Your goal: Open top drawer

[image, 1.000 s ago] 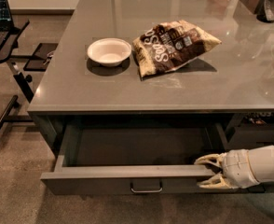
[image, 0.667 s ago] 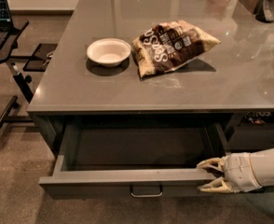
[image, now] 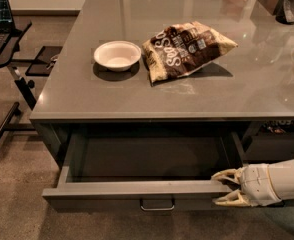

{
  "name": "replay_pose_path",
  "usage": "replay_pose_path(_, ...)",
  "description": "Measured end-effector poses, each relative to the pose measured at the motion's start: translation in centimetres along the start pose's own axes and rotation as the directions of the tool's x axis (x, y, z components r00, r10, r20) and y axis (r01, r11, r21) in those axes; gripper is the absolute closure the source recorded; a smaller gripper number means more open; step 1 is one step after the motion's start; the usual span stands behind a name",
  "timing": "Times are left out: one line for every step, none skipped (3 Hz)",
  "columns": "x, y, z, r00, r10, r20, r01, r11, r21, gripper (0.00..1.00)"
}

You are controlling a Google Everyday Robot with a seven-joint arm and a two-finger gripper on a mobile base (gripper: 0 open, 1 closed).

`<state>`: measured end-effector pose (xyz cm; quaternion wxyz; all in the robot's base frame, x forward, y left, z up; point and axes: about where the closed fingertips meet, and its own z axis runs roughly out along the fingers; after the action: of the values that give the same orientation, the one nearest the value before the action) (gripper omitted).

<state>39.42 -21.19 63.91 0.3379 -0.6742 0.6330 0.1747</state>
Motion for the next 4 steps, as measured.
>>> replay_pose_path(0.0,0.0,0.0,1.0,0.0,0.0,0.0,1.0,0.0,0.58)
replay_pose_path(0.0,0.0,0.0,1.0,0.0,0.0,0.0,1.0,0.0,0.35)
replay_pose_path(0.5,0.7,-0.2,1.0,0.0,0.015,0.0,1.0,-0.01,0.11)
replay_pose_path(0.8,1.4,-0.5,0.999,0.011,0.034,-0.011,0.9999,-0.014,0.0)
